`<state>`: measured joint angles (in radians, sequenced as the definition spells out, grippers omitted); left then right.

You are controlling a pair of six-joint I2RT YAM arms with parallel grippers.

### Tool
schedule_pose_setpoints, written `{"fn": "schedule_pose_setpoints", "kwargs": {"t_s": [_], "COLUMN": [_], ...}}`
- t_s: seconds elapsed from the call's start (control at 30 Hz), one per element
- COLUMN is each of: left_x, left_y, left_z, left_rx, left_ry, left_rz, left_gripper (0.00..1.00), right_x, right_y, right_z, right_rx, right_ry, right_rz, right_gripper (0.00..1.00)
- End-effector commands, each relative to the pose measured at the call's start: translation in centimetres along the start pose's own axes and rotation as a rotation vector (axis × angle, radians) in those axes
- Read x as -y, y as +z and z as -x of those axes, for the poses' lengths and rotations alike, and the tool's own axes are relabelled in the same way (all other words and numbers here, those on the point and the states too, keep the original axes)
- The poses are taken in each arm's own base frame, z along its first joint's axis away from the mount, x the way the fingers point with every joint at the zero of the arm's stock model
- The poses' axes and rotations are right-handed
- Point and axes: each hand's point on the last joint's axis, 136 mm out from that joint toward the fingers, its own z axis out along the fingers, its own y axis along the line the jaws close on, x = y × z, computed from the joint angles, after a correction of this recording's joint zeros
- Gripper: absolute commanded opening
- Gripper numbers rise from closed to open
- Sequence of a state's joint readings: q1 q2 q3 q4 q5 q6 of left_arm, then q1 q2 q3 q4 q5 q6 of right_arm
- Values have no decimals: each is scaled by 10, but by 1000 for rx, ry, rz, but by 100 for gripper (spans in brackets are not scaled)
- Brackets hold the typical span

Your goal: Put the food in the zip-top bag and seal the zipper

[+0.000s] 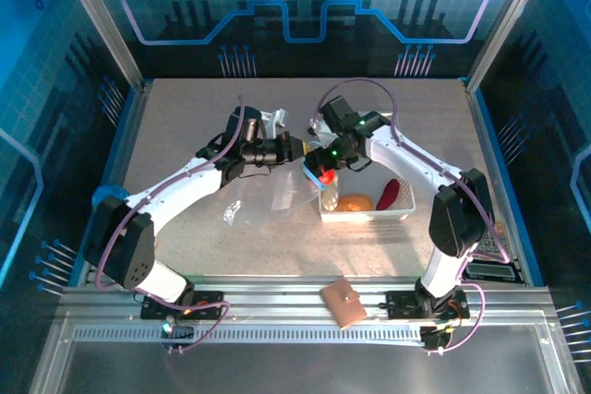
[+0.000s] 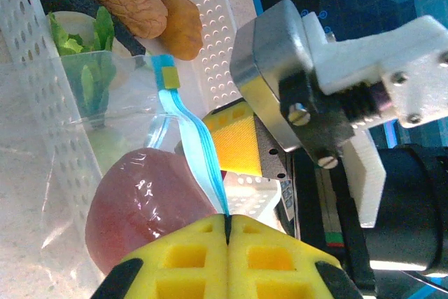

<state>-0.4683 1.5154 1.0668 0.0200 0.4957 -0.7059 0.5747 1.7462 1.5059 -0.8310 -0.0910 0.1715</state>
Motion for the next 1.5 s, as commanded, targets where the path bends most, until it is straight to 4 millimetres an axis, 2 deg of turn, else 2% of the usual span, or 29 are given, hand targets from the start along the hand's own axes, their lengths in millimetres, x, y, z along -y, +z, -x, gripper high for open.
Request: {"fn": "schedule_pose_setpoints", "kwargs": {"t_s": [0.0, 0.3, 0.43, 0.63, 0.77, 0.87, 1.03, 1.2, 1.47], "left_x": [-20, -32, -36, -34, -32, -31, -30, -30, -27], "left_y": [9, 16, 18, 17, 16, 15, 13, 12, 8], "left_z": [-11, -15, -16, -15, -13, -13, -13, -13, -13], "left_rx": [-37, -54, -59, -58, -55, -51, -48, -35, -32], "left_ry": [-22, -28, -31, -22, -18, -17, -11, 1, 9], "left_rz": [49, 79, 84, 84, 82, 81, 80, 79, 78], "left_gripper": [0, 0, 0, 0, 0, 0, 0, 0, 0], "right_x": [-33, -29, -25, -19, -12, -6, 11, 16, 25], "right_y": [-30, -46, -44, -42, -52, -58, -54, -36, -3], "right_z": [21, 24, 20, 17, 18, 19, 9, -2, -2], "right_rx": [120, 168, 156, 154, 194, 242, 302, 280, 260], "right_ry": [-48, -43, -41, -27, 17, 93, 231, 300, 390], "right_rz": [129, 128, 124, 116, 122, 182, 250, 272, 284], "right_gripper": [90, 94, 94, 94, 93, 89, 73, 58, 51]}}
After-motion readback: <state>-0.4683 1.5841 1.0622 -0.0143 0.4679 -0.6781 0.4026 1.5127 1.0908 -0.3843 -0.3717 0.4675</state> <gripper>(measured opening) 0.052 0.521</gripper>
